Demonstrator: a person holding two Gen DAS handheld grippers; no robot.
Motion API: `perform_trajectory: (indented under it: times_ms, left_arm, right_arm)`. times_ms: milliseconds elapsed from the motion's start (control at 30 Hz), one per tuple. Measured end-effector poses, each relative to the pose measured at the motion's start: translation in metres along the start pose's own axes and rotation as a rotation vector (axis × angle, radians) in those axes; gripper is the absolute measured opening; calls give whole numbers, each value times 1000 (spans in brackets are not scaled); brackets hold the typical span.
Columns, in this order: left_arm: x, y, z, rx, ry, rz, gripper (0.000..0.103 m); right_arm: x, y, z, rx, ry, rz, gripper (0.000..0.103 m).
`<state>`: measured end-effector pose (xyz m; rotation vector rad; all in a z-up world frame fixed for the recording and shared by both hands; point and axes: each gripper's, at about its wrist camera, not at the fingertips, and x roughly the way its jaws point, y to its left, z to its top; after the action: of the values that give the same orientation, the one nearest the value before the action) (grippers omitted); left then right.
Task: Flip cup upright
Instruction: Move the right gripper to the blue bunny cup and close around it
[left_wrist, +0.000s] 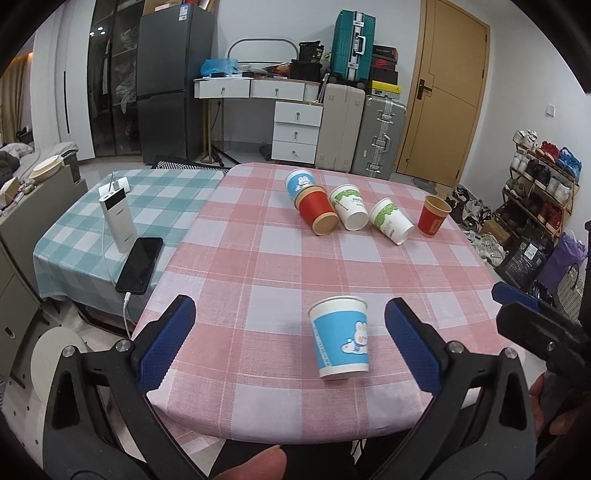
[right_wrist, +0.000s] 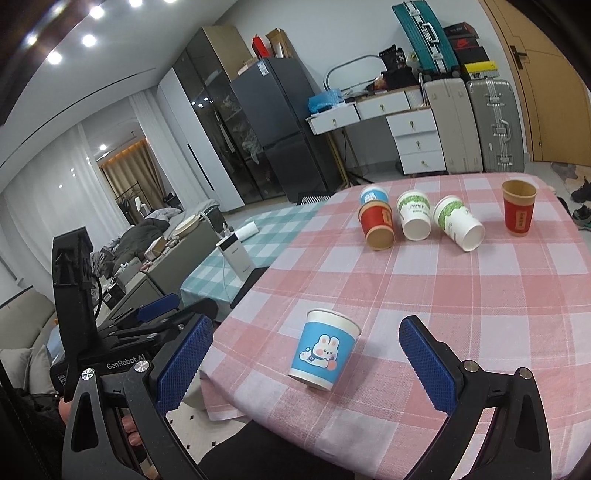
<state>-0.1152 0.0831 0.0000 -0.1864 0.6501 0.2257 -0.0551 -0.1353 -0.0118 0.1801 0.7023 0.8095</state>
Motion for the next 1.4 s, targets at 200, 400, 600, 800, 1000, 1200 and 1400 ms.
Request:
perform_trajectory:
  times_ms: [200,400,600,800,1000,1200,1400]
  left_arm:
    - [12,30,-9,-54,17,-3,102]
    - [24,56,-16,-95,26,3,102]
    - [40,76,-22,-127,58,-6,102]
    - [53,85,-28,-144,79,-19,102]
    - [63,91,-31,-150,93,-23,102]
    - [72,96,-33,-157,110,-28,102]
    - [79,99,-35,-161,126,-32,102]
  right_arm:
    - [36,-9,4,37,109,-10,103]
    - [85,-31,3,136,278,16,103]
    - [132,-52,5,266,425,73,103]
    - [171,-62,7,306,560,73,103]
    - [206,-66,5,284,664,53,103]
    - [223,-69,6,284,709,53,103]
    - [230,-69,8,289,721,55,103]
